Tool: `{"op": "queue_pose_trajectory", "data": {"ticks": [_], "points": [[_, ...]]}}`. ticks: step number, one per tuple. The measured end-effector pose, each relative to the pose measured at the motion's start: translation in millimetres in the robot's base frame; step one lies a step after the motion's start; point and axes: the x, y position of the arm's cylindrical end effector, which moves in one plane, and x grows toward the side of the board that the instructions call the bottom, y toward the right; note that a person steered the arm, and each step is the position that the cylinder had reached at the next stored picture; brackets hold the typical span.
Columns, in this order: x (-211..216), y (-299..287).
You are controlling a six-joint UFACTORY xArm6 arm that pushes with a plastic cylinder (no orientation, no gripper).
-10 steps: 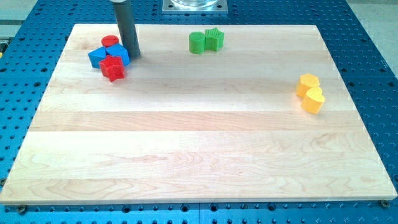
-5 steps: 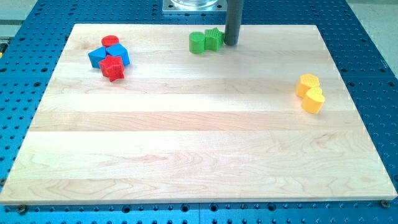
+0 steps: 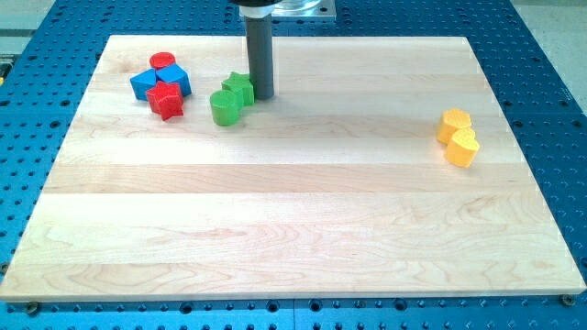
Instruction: Push the green star into the triangle
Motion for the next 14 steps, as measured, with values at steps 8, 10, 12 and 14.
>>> {"op": "queue_pose_trajectory", "data": {"ticks": [8,10,12,14], "points": [[115.0,-95.0],[115.2,-155.6],[127.7,-190.3],[114.9,-225.2]]}}
